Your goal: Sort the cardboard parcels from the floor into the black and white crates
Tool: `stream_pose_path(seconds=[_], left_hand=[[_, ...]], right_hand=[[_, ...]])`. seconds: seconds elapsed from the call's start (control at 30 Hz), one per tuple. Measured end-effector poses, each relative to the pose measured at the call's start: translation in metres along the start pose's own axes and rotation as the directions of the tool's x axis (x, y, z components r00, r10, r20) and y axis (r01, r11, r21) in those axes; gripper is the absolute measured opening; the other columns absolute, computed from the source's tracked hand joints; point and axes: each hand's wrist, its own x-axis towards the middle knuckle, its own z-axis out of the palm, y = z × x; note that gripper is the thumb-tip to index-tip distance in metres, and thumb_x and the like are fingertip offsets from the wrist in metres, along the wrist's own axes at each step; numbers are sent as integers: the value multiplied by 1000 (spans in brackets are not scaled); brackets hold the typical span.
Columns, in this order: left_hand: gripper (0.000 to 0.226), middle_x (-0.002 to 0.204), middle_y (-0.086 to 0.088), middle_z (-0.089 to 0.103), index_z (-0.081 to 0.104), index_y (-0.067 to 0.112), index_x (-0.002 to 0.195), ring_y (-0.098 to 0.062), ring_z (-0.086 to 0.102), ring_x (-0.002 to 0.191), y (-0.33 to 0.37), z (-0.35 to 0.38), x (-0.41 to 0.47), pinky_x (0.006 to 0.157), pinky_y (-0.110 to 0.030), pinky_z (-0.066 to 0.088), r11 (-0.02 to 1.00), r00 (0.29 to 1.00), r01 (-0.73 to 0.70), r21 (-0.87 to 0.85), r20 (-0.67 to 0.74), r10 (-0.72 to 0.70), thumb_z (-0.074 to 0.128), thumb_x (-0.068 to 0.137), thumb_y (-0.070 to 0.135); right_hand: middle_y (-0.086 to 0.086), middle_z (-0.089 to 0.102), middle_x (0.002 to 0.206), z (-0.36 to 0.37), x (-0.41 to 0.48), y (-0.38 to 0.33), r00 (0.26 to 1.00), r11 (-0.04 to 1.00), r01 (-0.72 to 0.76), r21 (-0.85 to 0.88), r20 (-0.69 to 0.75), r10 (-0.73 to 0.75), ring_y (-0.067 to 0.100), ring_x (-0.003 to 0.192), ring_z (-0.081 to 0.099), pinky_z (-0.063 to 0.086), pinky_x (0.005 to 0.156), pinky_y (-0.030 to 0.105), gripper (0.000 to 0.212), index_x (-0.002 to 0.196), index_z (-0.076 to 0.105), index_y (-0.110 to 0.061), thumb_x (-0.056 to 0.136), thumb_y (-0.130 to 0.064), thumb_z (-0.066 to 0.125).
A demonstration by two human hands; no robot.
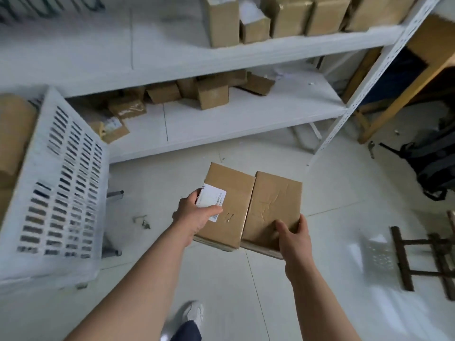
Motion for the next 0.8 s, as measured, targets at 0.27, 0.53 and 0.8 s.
stream_pose_path(seconds=[0.27,0.53,0.8], left_hand=[[69,119,9,64,54,35,126,-19,59,108,88,-160,-160,96,-36,48,967,957,-158,-199,-274,100,81,63,42],[59,115,5,58,47,19,129,-13,53,92,47,-311,-255,80,-31,40,890,859,-263,-372,-510,41,78,80,32],[64,133,-4,56,47,15,139,-24,53,113,-39,-443,-259,87,-36,41,900,839,-152,-407,-535,-100,75,84,33]], right_hand=[[7,58,124,21,-152,-175,920,949,313,-30,259,-295,25,104,60,50,87,36,51,138,45,-27,90,-17,60],[-2,56,130,113,-290,-236,741,900,436,-8,570,-354,24,111,58,47,82,32,60,146,37,-33,91,-18,57],[3,56,131,246,-365,-214,667,858,481,-179,710,-226,24,108,57,45,67,30,58,147,37,-28,92,-23,56]])
